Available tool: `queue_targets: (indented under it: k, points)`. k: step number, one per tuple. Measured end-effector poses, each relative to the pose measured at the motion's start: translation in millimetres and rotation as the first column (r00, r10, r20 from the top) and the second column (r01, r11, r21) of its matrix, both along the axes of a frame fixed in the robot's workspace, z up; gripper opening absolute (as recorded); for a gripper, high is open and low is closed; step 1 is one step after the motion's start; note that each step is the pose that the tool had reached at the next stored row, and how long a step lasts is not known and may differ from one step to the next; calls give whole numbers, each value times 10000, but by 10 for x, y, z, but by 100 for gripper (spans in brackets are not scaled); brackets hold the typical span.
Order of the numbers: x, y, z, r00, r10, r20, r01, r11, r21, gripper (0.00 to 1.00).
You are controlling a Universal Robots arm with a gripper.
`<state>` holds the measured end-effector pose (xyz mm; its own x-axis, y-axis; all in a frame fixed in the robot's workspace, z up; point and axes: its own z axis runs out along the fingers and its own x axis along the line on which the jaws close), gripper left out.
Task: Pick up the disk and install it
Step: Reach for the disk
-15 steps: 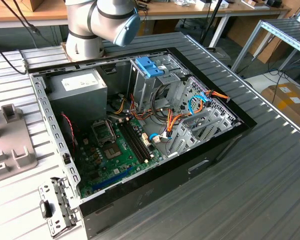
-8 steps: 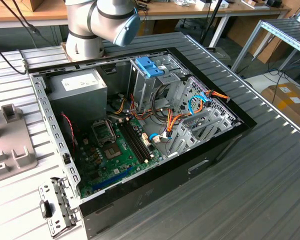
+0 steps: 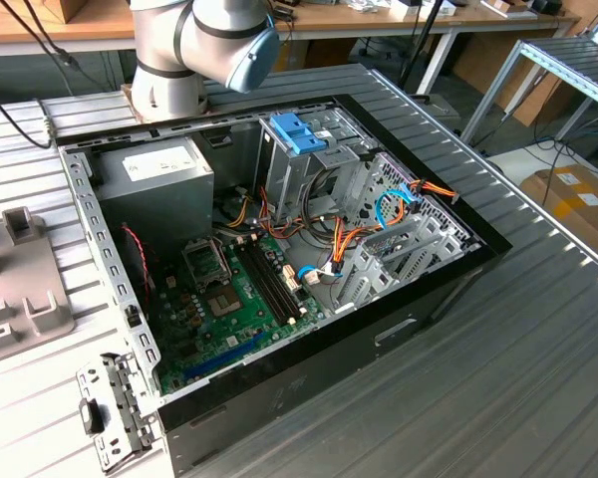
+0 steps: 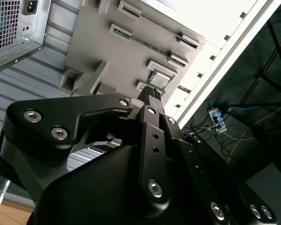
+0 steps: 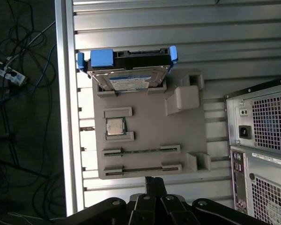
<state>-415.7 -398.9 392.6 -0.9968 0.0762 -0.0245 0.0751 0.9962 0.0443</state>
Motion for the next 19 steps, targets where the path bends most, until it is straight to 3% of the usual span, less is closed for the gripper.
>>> queue_targets:
  k: [12,19]
  points:
    - [-48,0,0,10000,0,-1,0,10000,0,11]
    - [-117,0,0,10000,0,0,0,10000,0,11]
